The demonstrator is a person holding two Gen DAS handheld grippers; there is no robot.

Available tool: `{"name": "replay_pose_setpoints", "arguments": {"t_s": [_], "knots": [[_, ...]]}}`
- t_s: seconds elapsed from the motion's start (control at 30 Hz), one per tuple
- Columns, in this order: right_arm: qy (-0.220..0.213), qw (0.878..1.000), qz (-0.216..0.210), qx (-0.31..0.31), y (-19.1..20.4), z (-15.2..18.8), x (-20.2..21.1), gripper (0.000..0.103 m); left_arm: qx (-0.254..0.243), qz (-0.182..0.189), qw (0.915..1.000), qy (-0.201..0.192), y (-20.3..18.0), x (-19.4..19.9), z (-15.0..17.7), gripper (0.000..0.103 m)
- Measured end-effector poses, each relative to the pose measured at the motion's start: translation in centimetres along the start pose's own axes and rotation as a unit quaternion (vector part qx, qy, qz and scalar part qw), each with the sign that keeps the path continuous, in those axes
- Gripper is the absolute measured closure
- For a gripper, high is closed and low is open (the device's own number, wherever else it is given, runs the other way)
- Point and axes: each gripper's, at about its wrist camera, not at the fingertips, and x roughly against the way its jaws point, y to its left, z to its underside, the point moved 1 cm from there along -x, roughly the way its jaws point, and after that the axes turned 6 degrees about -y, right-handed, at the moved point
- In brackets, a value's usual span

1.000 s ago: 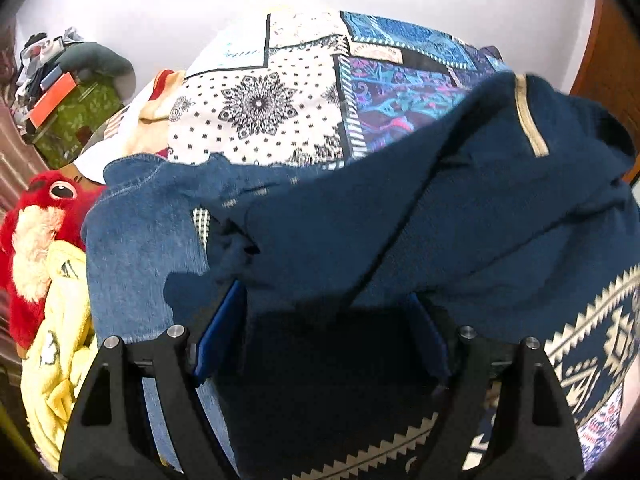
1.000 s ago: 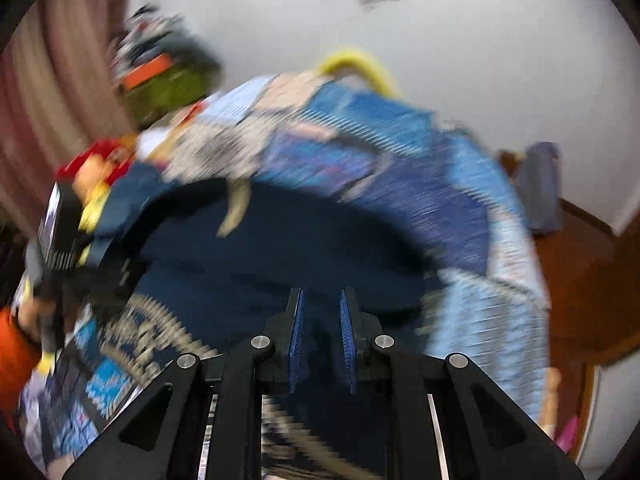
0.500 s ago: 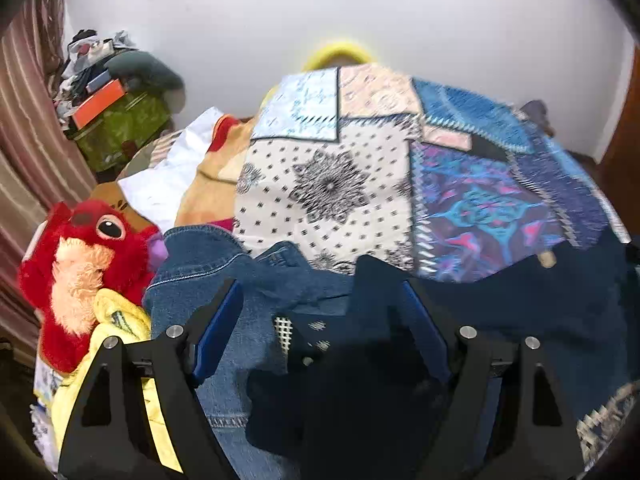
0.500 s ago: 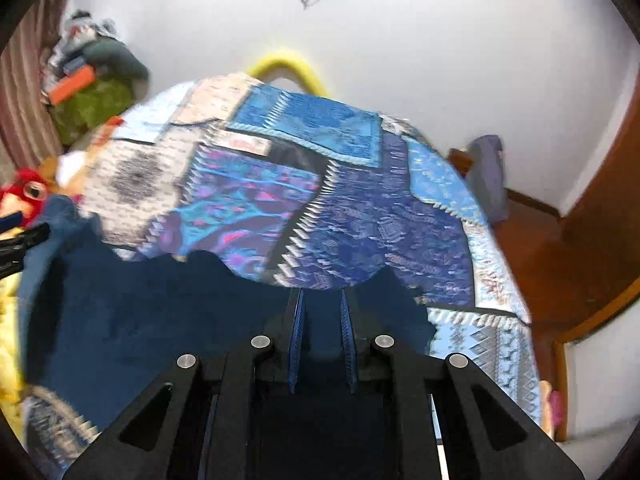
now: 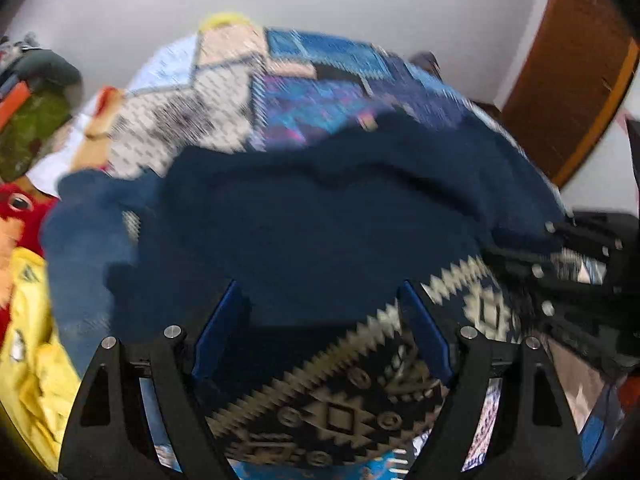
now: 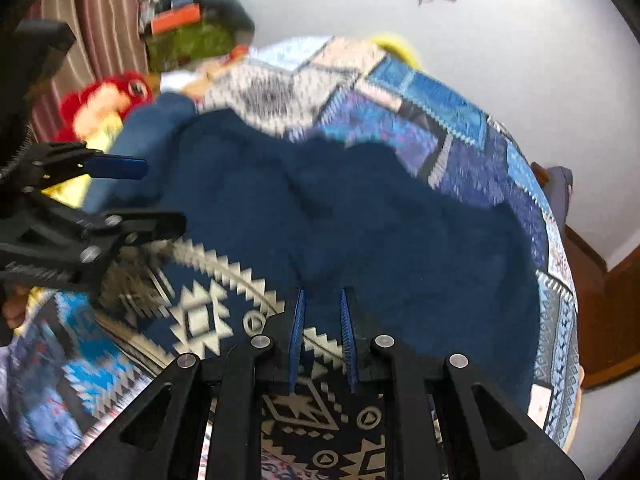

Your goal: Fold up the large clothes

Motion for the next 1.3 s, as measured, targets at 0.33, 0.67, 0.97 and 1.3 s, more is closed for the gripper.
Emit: {"name": "replay_pose_setpoints", "arguments": {"t_s": [0.33,0.67,0.97,1.3], "knots": [[-0.026,0.99,0.142,-0.005,-3.5,4.1,1.2,0.0,-0.018,-0.021,0.9991,-0.031,-0.4,0.3,3.3,0.017],[0.027,0.976,0.029,-0.214,-13.1,11.1,2.7,0.0,0.022,-0.116,0.9926,-0.028,5.7,2.1,7.9,0.016],[0.038,0.971,0.09,-0.219,-14.7,12.6,6.0,0.0,0.136,-0.153,0.9787,-0.021,12.8,5.2,11.8,0.017],[-0.037,0.986,0.112,-0.122,-8.7,7.7,9.5,0.0,0.203,-0.029,0.9777,-0.045,10.2,7.7,12.2,0.017]]}}
